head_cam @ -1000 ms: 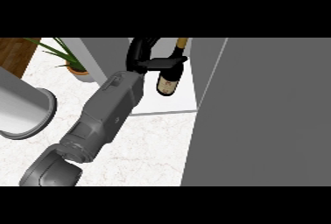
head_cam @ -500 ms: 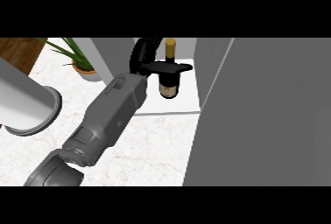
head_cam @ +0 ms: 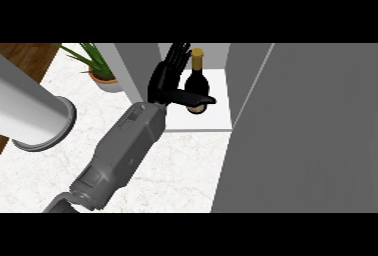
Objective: Pick up the wine, place it into the cabinet and close the cabinet
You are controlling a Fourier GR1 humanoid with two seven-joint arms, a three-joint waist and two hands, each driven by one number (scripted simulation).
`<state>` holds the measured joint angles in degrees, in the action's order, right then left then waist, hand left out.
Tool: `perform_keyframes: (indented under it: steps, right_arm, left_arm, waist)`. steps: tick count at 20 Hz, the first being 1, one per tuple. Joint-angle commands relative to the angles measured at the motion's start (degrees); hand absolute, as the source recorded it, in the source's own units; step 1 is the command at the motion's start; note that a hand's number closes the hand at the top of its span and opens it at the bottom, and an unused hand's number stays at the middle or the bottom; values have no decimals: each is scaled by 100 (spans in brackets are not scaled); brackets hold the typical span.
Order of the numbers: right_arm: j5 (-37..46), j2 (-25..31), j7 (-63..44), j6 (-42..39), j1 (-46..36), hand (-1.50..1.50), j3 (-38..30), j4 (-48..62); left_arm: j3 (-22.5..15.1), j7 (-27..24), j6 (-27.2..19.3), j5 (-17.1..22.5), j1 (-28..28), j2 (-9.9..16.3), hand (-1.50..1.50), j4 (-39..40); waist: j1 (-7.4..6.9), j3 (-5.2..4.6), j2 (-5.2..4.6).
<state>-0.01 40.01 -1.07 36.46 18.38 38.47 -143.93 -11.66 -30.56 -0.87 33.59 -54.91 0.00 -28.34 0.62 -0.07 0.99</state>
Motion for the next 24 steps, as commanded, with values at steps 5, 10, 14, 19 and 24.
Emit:
perform_keyframes:
  steps: [5,10,14,19,24]
  right_arm:
    - [-219,217,-277,12,384,-150,-85,-1020]
    - [-174,171,-331,116,334,-150,-61,-1030]
    - [-56,313,-366,107,428,-150,61,-1262]
    - [79,353,-433,139,342,-150,10,-1119]
    - [-67,804,-740,-157,227,-150,-89,-1370]
  left_arm:
    - [-610,378,-198,128,1477,0,-150,-1676]
    - [-998,364,-285,-98,2511,18,-150,-2644]
    - [-1028,774,-261,70,3118,408,-150,-3634]
    - [-1370,907,-458,-2,4201,515,-150,-4851]
    - [-928,937,79,390,4612,1087,-150,-5299]
  waist:
    - [-190,12,46]
    - [-154,7,-14]
    - [-134,5,1]
    - [-103,4,-37]
    - [-74,-1,-60]
